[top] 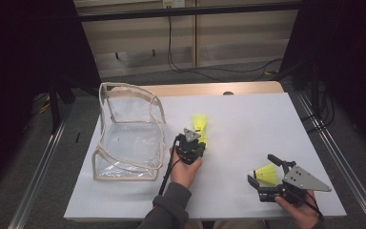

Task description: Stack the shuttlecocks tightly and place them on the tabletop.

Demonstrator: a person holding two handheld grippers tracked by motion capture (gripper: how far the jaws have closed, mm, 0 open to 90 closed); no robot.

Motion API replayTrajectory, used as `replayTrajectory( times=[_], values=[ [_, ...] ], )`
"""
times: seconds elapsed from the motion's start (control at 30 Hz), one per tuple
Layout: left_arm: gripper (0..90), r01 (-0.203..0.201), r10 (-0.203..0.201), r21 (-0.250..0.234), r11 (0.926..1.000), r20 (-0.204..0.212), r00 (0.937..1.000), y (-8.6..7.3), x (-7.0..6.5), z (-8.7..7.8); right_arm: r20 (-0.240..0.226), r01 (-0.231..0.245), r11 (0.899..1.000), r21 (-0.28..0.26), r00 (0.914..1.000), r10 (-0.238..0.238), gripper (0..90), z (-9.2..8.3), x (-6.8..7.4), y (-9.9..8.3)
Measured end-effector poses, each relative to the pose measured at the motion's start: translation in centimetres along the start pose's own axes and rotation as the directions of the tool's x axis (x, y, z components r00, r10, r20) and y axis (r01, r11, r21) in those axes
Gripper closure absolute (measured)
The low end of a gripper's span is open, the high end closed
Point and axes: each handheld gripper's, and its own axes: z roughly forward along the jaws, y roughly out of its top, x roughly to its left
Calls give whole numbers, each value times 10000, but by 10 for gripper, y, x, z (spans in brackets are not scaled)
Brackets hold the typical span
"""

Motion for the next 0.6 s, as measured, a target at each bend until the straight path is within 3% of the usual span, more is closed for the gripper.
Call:
replayTrajectory(
  times=[0.17,0.23,0.43,0.53,0.6],
  values=[
    [863,64,-63,-101,9999,98,9999,-1,-2,-2,19,-15,10000,25,10000,15,33,0,0,0],
    [859,-90,89,35,10000,168,9998,-1,-2,-3,-5,-9,10000,19,10000,9,33,0,0,0],
    [840,173,-170,-145,9997,247,9996,-5,-2,-3,14,38,10000,-5,10000,-38,33,0,0,0],
    [831,-31,30,53,10000,284,9996,-7,-1,-6,13,-10,10000,18,10000,10,33,0,0,0],
    [822,41,-39,-73,10000,292,9996,-8,-2,-6,5,-1,10000,19,10000,1,33,0,0,0]
  ],
)
